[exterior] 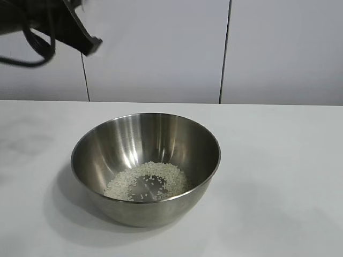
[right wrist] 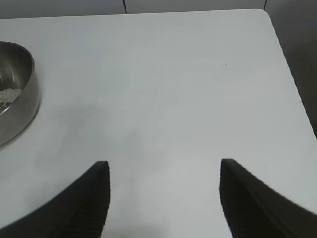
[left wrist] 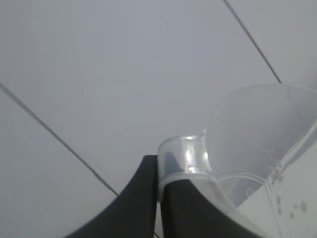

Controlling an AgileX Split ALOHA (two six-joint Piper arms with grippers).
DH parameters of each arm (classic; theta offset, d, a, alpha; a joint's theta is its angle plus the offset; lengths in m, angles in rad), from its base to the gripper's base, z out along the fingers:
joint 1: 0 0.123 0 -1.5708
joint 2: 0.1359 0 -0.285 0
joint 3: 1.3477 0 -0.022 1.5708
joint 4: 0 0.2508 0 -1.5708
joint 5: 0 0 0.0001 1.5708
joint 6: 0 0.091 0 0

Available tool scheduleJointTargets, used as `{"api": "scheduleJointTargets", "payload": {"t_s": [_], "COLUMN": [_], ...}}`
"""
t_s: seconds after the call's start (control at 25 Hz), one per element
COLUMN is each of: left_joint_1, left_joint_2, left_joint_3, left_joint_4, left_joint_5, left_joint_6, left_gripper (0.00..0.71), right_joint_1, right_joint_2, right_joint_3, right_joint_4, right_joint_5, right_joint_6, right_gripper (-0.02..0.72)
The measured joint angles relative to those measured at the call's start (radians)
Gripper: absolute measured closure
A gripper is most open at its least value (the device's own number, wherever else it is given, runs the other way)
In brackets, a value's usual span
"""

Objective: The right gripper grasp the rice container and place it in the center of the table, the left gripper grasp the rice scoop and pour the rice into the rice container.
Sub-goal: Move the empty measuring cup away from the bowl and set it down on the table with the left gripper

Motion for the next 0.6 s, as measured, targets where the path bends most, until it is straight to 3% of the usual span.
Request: {"api": "scheduleJointTargets", "payload": {"t_s": [0.12,0.28,0.44,0.6], "left_joint_1": [0.137,0.292,0.412,0.516], "left_joint_2": [-0.037,-0.039,-0.039,-0.039], "left_joint_3": [0.000,0.016,0.093,0.203], "left_joint_4": [0.139,0.456,0.700,0.762], "left_joint_5": [0.122,0.216,0.176,0.069], "left_joint_6": [-0.316,-0.770,-1.030,-1.069], "left_gripper": [0.704,0.704,0.704,0.704], "right_joint_1": [0.000,0.000,0.000,0.000], "right_joint_2": [0.000,0.000,0.000,0.000], "right_joint_3": [0.000,0.000,0.000,0.000], "right_joint_4": [0.000,0.000,0.000,0.000], "right_joint_5": [0.000,0.000,0.000,0.000], "right_joint_6": [0.000,0.000,0.000,0.000], "right_gripper": [0.261,0.261,0.261,0.261]}}
